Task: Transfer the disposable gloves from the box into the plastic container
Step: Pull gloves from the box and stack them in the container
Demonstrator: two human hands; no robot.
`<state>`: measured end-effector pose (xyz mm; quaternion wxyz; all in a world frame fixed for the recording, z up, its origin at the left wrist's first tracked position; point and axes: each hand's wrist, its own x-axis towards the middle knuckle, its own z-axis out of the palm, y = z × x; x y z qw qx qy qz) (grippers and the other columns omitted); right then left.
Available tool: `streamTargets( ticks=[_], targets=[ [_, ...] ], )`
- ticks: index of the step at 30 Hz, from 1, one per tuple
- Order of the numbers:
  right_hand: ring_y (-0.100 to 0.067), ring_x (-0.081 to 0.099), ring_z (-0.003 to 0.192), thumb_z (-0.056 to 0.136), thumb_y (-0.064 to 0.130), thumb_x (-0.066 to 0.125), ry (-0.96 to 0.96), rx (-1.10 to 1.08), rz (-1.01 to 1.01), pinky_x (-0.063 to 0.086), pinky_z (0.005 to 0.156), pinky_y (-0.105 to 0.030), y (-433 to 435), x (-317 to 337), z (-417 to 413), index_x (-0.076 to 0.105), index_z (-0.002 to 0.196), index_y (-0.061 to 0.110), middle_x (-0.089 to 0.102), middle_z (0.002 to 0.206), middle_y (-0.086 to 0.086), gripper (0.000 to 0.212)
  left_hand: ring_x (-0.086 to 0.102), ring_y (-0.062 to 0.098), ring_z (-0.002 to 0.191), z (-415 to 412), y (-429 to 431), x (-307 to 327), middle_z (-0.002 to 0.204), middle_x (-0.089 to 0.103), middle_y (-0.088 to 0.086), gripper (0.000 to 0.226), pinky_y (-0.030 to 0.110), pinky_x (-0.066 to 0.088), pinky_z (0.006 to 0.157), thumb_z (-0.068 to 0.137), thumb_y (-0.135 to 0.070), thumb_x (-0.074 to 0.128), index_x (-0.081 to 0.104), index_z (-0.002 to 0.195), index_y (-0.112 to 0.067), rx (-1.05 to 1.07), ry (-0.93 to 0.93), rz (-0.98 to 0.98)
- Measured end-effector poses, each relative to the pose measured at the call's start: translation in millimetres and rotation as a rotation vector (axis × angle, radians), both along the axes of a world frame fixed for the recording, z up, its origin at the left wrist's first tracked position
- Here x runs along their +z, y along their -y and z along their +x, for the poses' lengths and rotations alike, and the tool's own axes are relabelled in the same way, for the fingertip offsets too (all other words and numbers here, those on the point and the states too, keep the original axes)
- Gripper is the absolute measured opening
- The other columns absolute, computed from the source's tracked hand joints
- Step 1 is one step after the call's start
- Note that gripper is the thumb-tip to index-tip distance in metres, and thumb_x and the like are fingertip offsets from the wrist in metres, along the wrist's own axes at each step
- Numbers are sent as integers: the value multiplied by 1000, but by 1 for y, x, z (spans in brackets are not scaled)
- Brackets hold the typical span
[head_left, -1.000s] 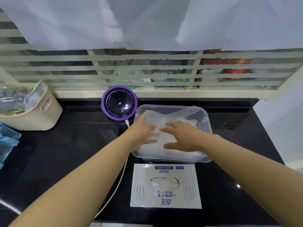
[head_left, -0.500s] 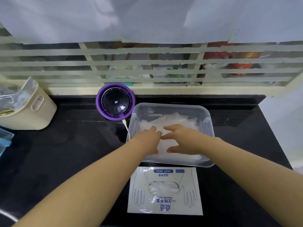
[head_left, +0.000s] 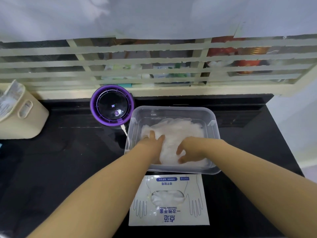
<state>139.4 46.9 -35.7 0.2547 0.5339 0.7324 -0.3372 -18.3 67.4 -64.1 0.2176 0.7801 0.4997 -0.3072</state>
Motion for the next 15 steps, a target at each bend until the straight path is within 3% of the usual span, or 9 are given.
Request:
streamTargets(
  ticks=[3,8,12,15],
  targets=[
    [-24,52,118,98,33,49,22,53,63,40,102,-35,4,29,2,58,128,13,56,130,-4,38,36,38,131,1,-2,11,152,14,15,93,47,41,103,86,-33,70,9,153,-16,35,-9,-56],
    [-21,62,102,96,27,51,-47,-14,310,49,94,-37,16,84,-1,70,109,13,68,111,-2,27,44,27,130,-8,0,47,145,42,11,52,34,37,104,98,-27,53,38,144,-7,-11,90,-16],
    [-20,63,96,95,25,50,-171,82,266,49,89,-35,53,109,-22,70,106,13,70,103,-2,26,46,17,128,-25,18,75,145,47,1,43,27,34,105,100,-20,49,44,143,-16,80,394,144],
    [-20,60,106,98,21,46,-117,224,97,47,95,-35,90,87,-32,65,118,13,66,115,-3,28,58,4,95,-45,51,94,115,62,-9,26,8,41,81,98,-18,52,61,122,-22,98,698,255]
  ],
)
